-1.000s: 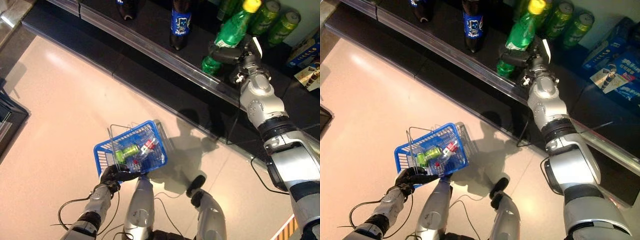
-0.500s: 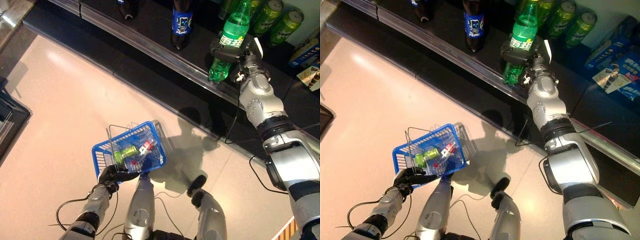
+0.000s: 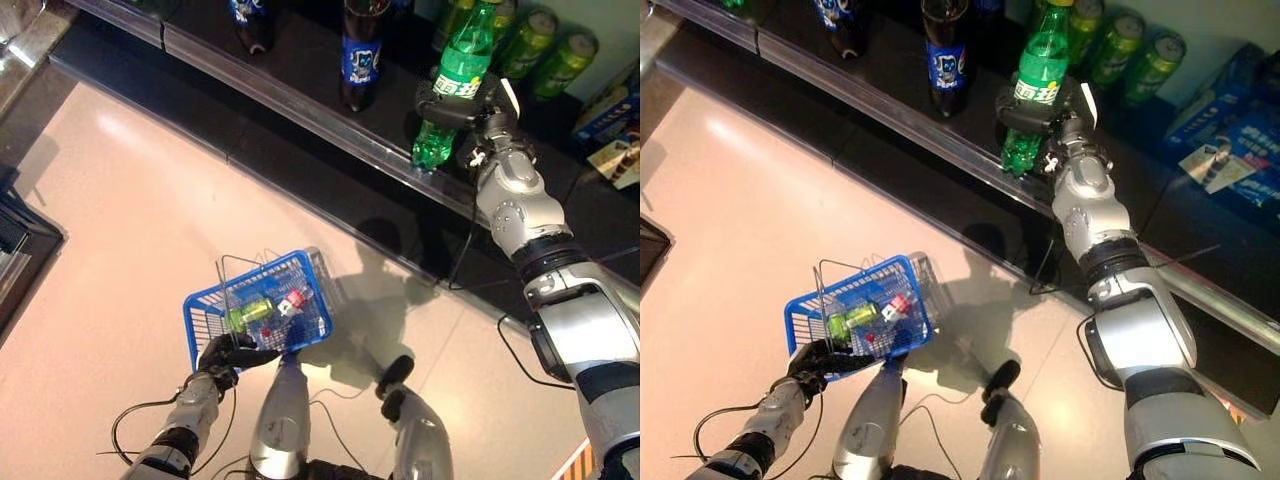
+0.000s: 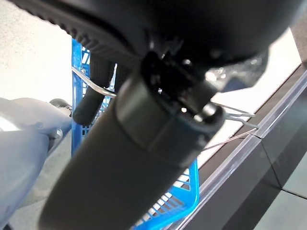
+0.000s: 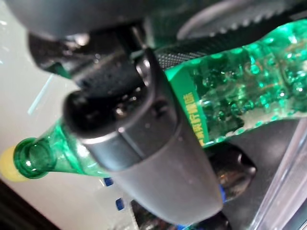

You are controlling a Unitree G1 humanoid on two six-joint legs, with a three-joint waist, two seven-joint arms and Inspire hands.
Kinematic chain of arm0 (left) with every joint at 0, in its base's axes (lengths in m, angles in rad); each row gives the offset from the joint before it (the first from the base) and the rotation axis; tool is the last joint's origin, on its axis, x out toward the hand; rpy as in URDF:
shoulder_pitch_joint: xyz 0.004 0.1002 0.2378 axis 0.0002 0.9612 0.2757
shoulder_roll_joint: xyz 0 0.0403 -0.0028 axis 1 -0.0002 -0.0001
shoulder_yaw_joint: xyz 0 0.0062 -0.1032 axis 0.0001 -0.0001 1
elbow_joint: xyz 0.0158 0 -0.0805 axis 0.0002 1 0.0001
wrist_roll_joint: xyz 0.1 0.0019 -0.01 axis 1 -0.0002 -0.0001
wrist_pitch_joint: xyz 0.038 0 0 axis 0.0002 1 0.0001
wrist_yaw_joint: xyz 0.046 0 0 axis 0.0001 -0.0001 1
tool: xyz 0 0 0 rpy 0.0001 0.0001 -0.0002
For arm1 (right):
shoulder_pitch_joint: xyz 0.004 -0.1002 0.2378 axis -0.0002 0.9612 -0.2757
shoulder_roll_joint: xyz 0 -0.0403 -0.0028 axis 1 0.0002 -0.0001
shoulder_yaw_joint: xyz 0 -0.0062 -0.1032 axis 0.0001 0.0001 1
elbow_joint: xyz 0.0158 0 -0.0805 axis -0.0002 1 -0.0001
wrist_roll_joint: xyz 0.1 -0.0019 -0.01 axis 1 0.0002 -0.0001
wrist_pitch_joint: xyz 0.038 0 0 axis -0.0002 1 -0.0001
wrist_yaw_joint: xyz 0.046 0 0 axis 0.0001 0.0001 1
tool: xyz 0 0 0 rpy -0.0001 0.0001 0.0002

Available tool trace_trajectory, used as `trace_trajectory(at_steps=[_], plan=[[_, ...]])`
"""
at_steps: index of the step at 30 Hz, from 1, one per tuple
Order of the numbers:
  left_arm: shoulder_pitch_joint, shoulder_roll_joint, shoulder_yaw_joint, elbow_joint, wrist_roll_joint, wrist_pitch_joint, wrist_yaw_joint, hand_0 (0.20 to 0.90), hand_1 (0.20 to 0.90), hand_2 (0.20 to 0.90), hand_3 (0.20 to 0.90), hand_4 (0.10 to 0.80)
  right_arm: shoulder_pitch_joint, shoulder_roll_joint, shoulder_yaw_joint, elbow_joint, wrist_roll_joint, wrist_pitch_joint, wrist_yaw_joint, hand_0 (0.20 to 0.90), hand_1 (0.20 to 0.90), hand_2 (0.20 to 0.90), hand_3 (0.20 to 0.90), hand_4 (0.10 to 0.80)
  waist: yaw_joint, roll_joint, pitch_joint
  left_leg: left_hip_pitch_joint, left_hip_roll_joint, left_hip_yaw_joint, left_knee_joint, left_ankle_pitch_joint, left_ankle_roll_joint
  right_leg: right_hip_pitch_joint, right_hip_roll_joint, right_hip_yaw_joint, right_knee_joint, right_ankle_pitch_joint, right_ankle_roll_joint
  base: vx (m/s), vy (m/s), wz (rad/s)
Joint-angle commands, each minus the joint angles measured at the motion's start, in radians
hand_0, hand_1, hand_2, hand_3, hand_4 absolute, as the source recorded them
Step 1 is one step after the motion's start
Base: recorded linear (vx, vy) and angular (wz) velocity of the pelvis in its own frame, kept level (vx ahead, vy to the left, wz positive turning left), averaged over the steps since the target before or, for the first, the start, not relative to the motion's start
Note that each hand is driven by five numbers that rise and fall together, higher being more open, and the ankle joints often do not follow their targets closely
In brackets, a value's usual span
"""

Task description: Pick up the drink and place into the basket.

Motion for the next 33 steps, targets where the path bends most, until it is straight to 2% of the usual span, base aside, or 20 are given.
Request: trace_trajectory(at_steps=[1,7,13,17,23,28,33], plan=[[0.109,0.112,0.004,-0.048,0.039,-0.109,-0.021,0.300,0.300,0.300,0.200,0.100,-0.045,-0.079,-0.020,-0.232,-0.010,-0.176,0.033,0.300,0.300,0.300,0.200,0.100,0.028,0.015,-0.163,0.001,-0.002,0.023,-0.065,0.030,0.007,0.122,-0.045,-0.052,-0.119,0.017,0.077,0.075,-0.033,0.06],[0.145,0.103,0.043,-0.032,0.082,-0.105,-0.027,0.300,0.300,0.300,0.200,0.100,0.081,-0.072,-0.035,-0.365,-0.023,-0.153,0.029,0.300,0.300,0.300,0.200,0.100,0.020,-0.017,-0.263,0.075,0.006,0.050,-0.161,0.061,0.002,0.185,-0.026,-0.057,-0.191,0.044,0.090,0.078,-0.008,0.06],[0.164,0.077,0.099,-0.016,0.078,-0.106,-0.022,0.300,0.300,0.300,0.200,0.100,0.244,-0.043,-0.033,-0.530,-0.063,-0.140,0.042,0.300,0.300,0.300,0.200,0.100,-0.001,-0.045,-0.382,0.113,0.007,0.078,-0.184,0.056,0.003,0.235,-0.016,-0.059,-0.247,0.066,0.101,0.075,0.022,0.08],[0.166,0.060,0.139,-0.013,0.064,-0.114,-0.016,0.300,0.300,0.300,0.200,0.100,0.330,-0.015,-0.027,-0.629,-0.090,-0.138,0.054,0.300,0.300,0.300,0.200,0.100,-0.011,-0.050,-0.440,0.140,0.008,0.089,-0.184,0.047,0.007,0.256,-0.017,-0.057,-0.249,0.062,0.104,0.060,0.002,0.07],[0.170,0.050,0.172,-0.037,0.038,-0.125,-0.023,0.300,0.300,0.300,0.200,0.100,0.368,0.015,-0.020,-0.666,-0.109,-0.146,0.058,0.300,0.300,0.300,0.200,0.100,-0.011,-0.048,-0.459,0.156,0.010,0.094,-0.184,0.043,0.009,0.269,-0.016,-0.059,-0.249,0.060,0.102,0.007,-0.004,0.01],[0.170,0.025,0.198,-0.154,-0.031,-0.129,-0.052,0.300,0.300,0.300,0.200,0.100,0.415,0.054,-0.011,-0.708,-0.148,-0.148,0.046,0.300,0.300,0.300,0.200,0.100,0.006,-0.043,-0.476,0.177,0.012,0.083,-0.184,0.041,0.014,0.306,-0.009,-0.083,-0.246,0.049,0.095,0.011,-0.016,0.17],[0.181,0.027,0.203,-0.278,-0.108,-0.128,-0.084,0.300,0.300,0.300,0.200,0.100,0.430,0.065,-0.010,-0.724,-0.144,-0.140,0.042,0.300,0.300,0.300,0.200,0.100,0.028,-0.046,-0.484,0.182,0.009,0.061,-0.184,0.041,0.016,0.333,-0.005,-0.103,-0.241,0.039,0.093,0.004,-0.008,0.19]])
